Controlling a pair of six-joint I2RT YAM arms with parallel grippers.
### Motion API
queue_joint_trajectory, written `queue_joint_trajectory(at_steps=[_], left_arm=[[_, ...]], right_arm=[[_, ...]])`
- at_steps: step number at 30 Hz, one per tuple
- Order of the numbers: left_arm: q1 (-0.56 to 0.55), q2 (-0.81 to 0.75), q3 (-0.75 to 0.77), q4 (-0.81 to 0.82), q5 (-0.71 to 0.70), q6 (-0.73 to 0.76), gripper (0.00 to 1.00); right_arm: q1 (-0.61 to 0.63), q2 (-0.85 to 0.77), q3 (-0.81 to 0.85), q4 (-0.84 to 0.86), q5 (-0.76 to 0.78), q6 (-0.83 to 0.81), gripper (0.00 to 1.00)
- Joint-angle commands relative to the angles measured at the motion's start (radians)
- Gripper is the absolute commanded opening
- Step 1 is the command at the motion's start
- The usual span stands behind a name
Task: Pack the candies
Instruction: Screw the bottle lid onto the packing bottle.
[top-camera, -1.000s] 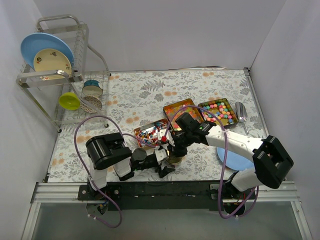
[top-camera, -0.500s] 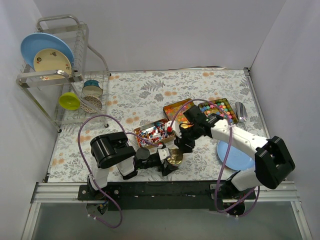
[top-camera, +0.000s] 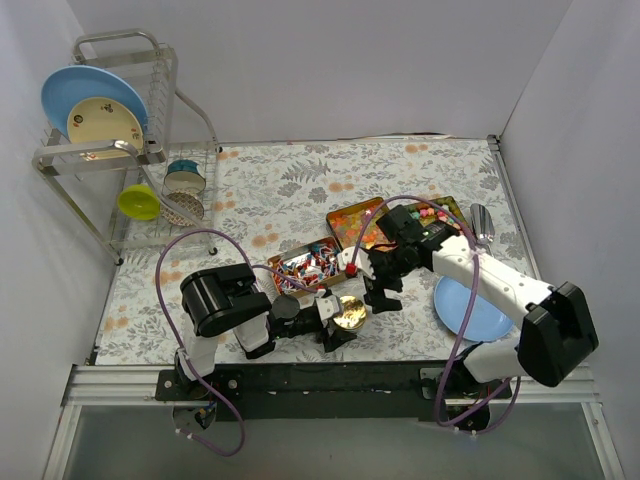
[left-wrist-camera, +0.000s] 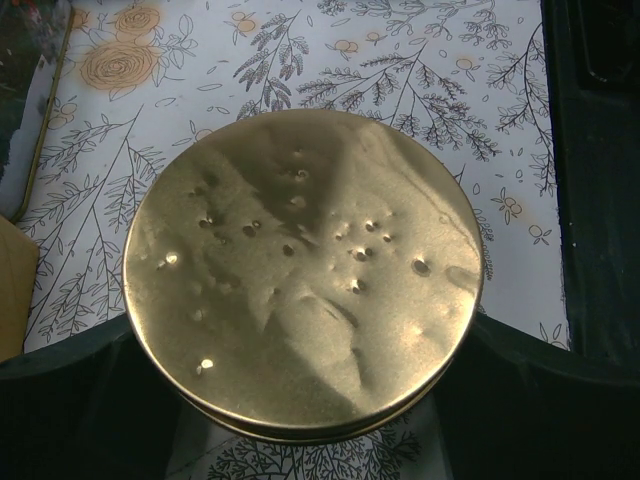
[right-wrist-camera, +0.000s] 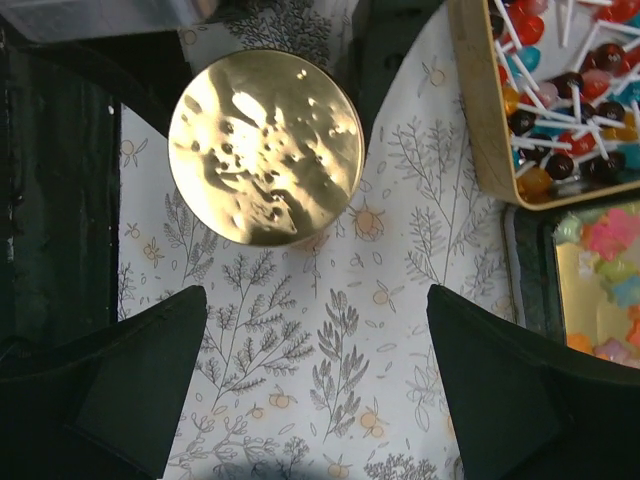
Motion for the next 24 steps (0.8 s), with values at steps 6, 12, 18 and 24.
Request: queue_joint_trajectory(at_steps=[6, 12, 18, 24], left_arm=[[-0.007, 0.06, -0.035, 0.143, 0.012, 0.047, 0.0], [-0.007, 0.061, -0.033, 0.132, -0.01, 0.048, 0.0], [-0.007, 0.069, -0.026, 0.135, -0.051, 0.047, 0.0], [-0.007, 0.068, -0.029, 0.144, -0.076, 0.036, 0.0]], right_arm=[[0.074, 0.167, 0.091, 0.009, -0.141, -0.094, 0.98], [0.117, 0.199, 0.082, -0.022, -0.178, -0.138, 0.98], [0.136, 0.175, 0.037, -0.033, -0.173, -0.143, 0.98], [0.136, 0.104, -0.047, -0.022, -0.112, -0.114, 0.98]])
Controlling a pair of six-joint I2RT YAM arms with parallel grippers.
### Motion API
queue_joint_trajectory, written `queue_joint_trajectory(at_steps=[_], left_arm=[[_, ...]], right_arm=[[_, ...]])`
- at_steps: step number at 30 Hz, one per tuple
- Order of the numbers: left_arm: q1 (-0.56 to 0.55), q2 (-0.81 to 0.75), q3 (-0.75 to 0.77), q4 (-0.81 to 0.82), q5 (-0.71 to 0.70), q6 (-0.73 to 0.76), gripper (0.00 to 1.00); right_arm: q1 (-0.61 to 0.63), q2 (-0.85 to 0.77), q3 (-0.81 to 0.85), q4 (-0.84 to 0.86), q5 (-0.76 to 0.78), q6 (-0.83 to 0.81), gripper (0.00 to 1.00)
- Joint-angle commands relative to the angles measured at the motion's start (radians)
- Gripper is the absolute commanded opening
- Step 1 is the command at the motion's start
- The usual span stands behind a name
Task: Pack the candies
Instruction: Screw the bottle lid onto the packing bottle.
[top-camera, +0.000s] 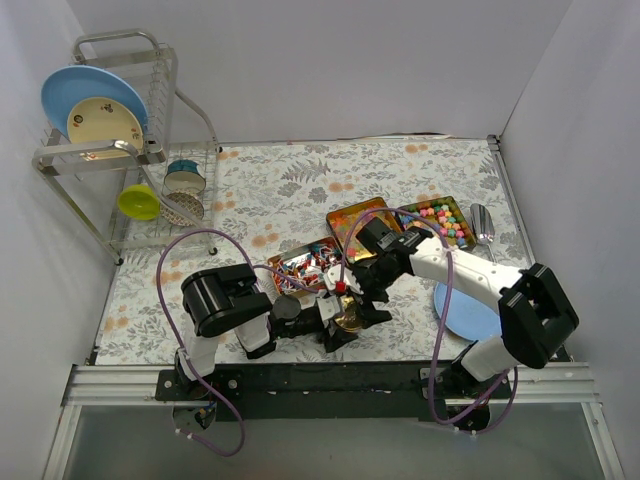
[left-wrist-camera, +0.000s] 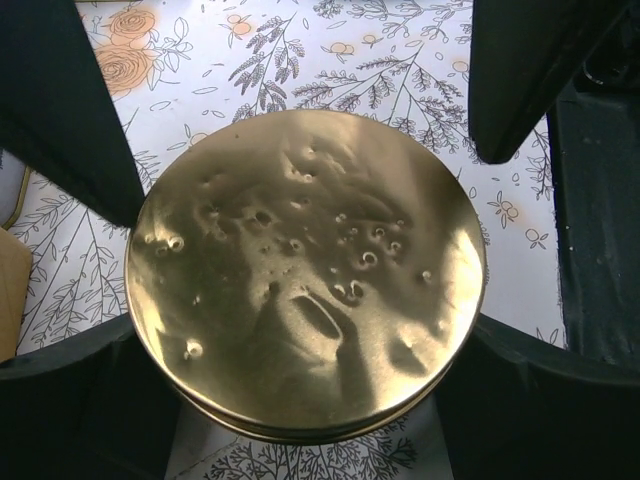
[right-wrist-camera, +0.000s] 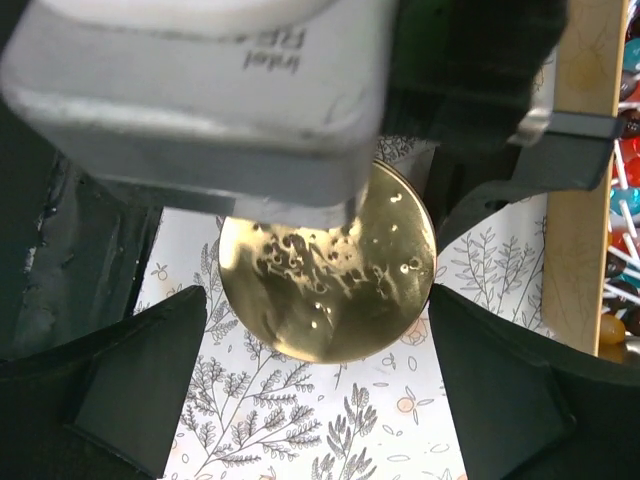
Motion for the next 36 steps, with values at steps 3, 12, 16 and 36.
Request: queue_joint_trajectory(at_steps=[3, 12, 16, 36], left_arm=[[-0.001, 0.068, -0.039, 0.148, -0.085, 0.036, 0.0], [0.005, 0.063, -0.031, 0.124, -0.059, 0.039, 0.0], [0.005, 0.062, -0.017, 0.079, -0.082, 0.047, 0.0], [0.005, 0.052, -0.026, 0.096, -0.088, 0.039, 0.0]], right_arm=[[0.007, -0.102, -0.098, -0.066, 0.039, 0.032, 0.98], [-0.002, -0.284, -0.12, -0.127, 0.08, 0.205, 0.98], [-0.045, -0.308, -0.065, -0.047, 0.105, 0.265, 0.98], [-0.038, 0.062, 0.121, -0.088, -0.124, 0.065, 0.98]])
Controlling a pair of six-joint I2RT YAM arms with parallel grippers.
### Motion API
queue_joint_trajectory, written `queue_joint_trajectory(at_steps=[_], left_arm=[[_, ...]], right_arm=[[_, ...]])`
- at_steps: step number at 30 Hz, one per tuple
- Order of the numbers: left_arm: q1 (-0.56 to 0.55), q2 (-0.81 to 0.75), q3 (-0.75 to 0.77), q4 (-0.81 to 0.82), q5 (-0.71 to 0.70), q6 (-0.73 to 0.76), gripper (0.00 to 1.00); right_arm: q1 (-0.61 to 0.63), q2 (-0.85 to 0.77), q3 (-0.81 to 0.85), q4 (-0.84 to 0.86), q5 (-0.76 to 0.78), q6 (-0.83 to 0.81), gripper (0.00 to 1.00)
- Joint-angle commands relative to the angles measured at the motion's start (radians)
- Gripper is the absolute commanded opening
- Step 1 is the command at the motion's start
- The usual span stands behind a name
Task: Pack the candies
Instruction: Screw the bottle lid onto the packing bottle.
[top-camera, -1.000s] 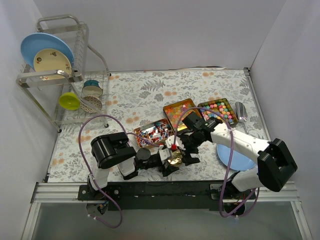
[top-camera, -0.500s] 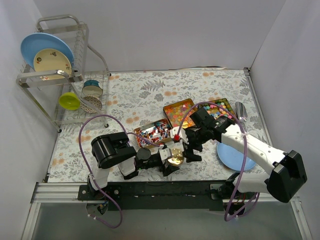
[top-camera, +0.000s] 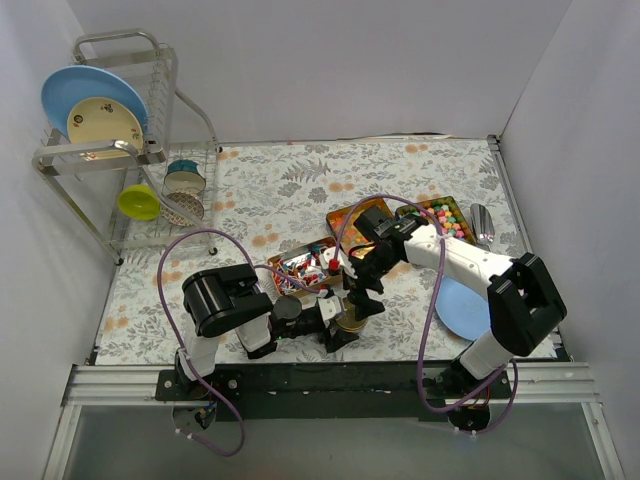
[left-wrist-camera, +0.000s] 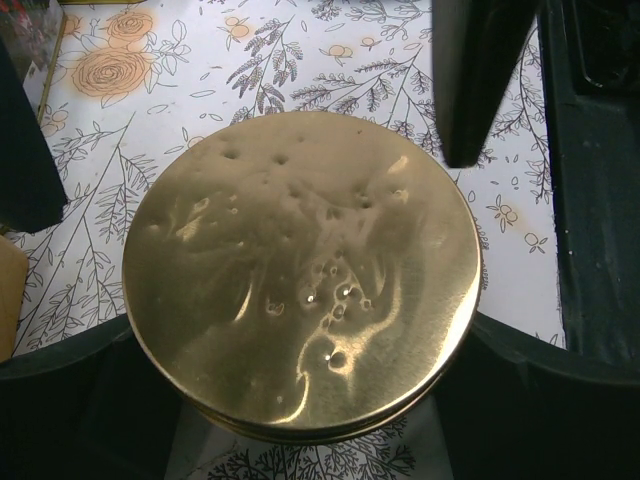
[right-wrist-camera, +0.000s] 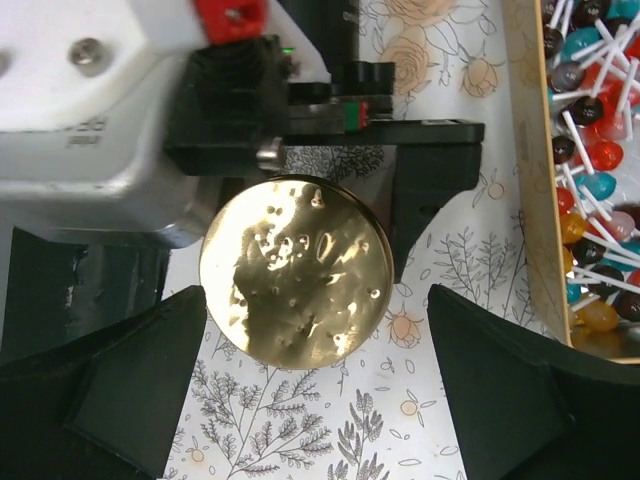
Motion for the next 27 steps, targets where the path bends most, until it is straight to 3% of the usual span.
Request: queue_joint_trajectory(at_steps=[1, 18, 27], left_arm=[[0.008, 0.05, -0.04, 0.102, -0.089, 0.025, 0.0], [0.046, 0.062, -0.034, 0.118, -0.124, 0.002, 0.0], [0.048, 0.061, -0.031, 0.096, -0.095, 0.01, 0.0]], right_arm=[[0.01, -0.001, 0.026, -0.081, -0.085, -0.073, 0.98], [0.019, -0.185, -0.247, -0.075, 0.004, -0.002, 0.98], [-0.015, -0.241, -0.204, -0.196, 0.015, 0.015, 0.96]])
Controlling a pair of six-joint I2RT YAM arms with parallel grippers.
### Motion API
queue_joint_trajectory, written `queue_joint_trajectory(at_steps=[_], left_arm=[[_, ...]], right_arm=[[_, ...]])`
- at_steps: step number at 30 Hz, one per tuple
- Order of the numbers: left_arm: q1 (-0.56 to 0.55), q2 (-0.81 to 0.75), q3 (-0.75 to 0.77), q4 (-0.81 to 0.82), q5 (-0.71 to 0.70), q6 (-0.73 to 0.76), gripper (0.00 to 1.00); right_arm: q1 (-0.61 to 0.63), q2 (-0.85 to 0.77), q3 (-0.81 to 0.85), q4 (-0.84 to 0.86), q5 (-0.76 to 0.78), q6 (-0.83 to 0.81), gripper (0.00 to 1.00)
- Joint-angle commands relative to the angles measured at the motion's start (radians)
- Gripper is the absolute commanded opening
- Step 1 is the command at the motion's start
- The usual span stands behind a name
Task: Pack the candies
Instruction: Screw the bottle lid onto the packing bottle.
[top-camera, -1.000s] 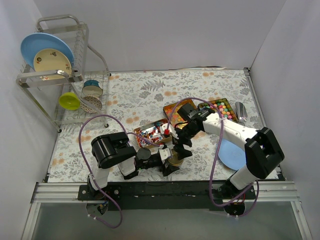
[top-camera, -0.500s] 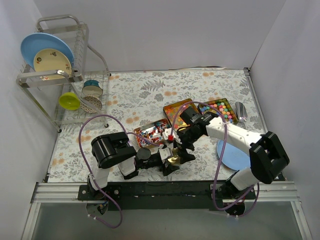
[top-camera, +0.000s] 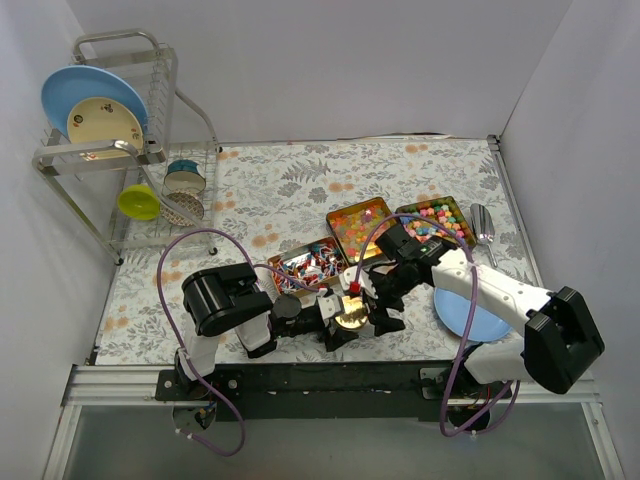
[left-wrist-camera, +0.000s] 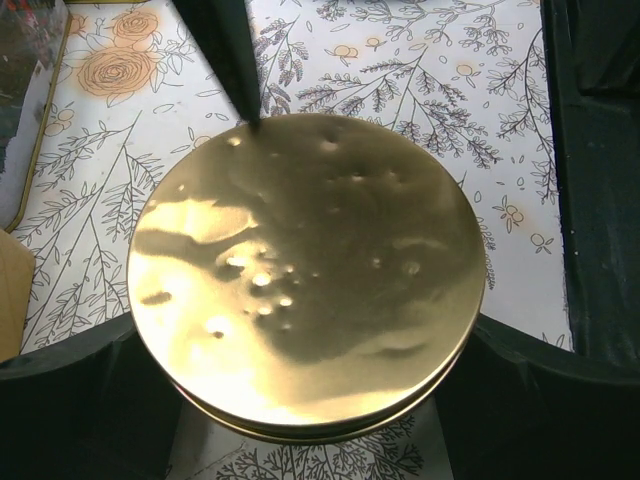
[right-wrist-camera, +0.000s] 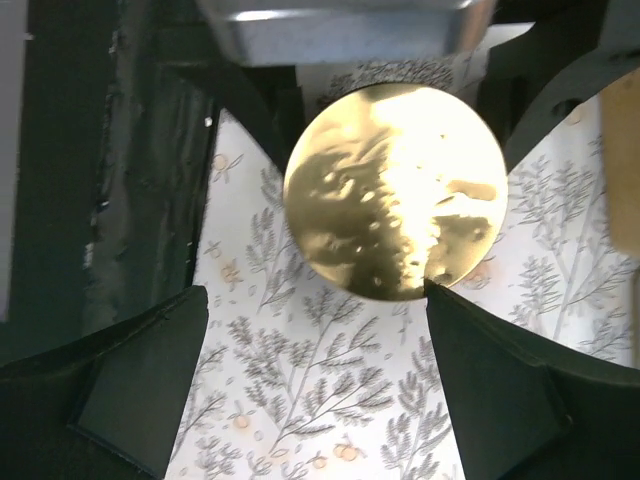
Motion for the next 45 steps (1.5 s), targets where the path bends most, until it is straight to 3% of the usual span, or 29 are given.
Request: queue_joint_trajectory(at_steps=[1, 13, 26, 41, 45], left_arm=[[0.035, 0.059, -0.035, 0.094, -0.098, 0.013, 0.0], [0.035, 0.057, -0.029, 0.07, -0.046, 0.005, 0.0], [0.034, 0.051, -0.027, 0.064, -0.062, 0.002, 0.0], [0.054, 0.054, -0.023, 0.054, -0.065, -0.012, 0.0], [0.054, 0.059, -0.02, 0.053, -0.046, -0.016, 0.0]], right_arm=[[-0.033, 0.002, 0.051, -0.219, -0.046, 0.051, 0.96], [-0.081, 0.184, 0.268, -0.129, -0.121, 0.078, 0.96], [0.002, 0.364, 0.365, -0.213, -0.176, -0.084, 0.96], [0.002, 0.243, 0.188, -0.238, -0.086, -0.089, 0.95], [0.002, 0.189, 0.22, -0.153, -0.081, -0.012, 0.95]])
